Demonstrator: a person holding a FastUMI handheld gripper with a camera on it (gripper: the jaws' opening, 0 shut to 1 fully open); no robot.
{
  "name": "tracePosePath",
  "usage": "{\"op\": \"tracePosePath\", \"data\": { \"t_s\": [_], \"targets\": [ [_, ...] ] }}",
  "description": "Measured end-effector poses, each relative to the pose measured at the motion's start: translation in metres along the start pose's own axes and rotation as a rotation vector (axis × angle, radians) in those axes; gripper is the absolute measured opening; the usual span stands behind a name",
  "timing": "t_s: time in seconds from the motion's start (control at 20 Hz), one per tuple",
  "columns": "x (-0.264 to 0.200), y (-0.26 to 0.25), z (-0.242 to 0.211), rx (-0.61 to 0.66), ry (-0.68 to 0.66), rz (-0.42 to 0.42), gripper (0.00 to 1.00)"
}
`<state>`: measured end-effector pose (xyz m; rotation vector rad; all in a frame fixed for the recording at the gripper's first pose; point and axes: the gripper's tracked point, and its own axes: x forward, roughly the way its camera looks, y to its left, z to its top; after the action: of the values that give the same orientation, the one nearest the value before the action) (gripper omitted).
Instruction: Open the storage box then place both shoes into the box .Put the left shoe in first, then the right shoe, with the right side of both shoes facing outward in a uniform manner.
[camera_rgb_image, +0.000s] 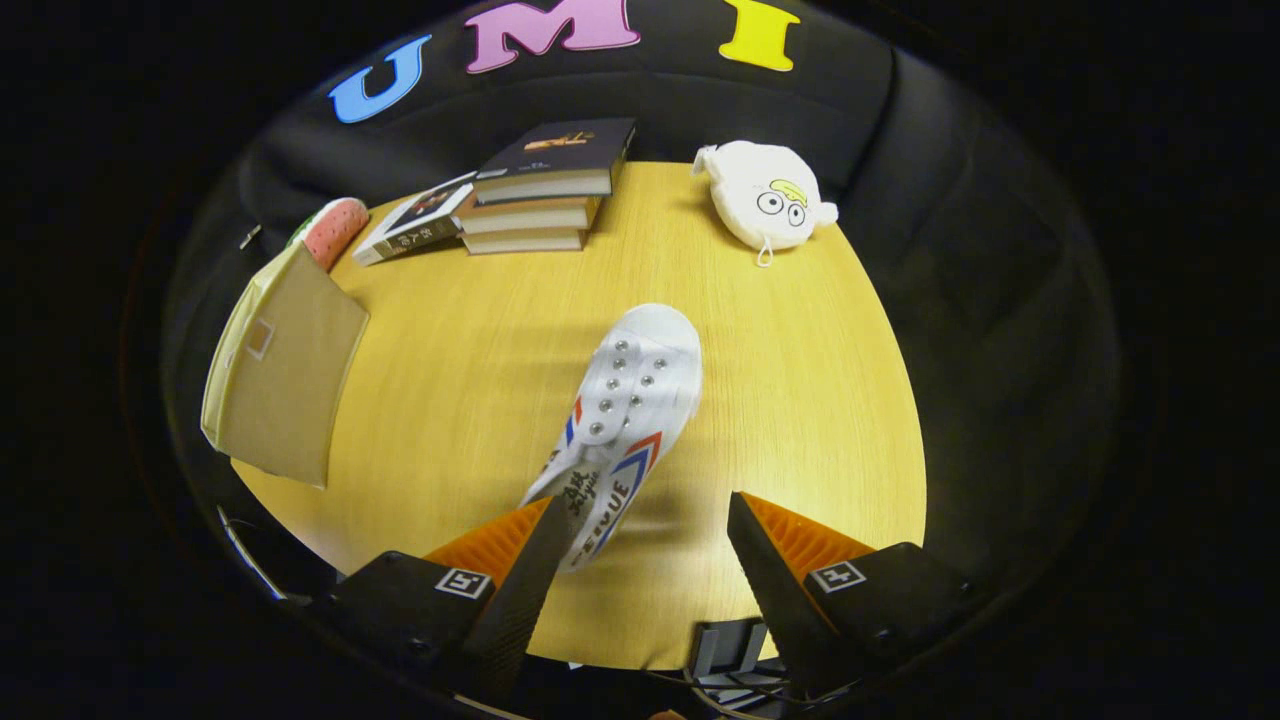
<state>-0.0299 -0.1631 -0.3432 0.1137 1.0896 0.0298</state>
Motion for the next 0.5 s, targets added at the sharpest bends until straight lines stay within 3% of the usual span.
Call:
{"op": "tracePosePath", "data": {
  "t_s": [0.3, 0.5],
  "targets": [
    [0.050, -0.008, 0.006, 0.074, 0.046, 0.056, 1.00],
    [0.070, -0.005, 0.006, 0.190, 0.105, 0.132, 1.00]
  ]
}}
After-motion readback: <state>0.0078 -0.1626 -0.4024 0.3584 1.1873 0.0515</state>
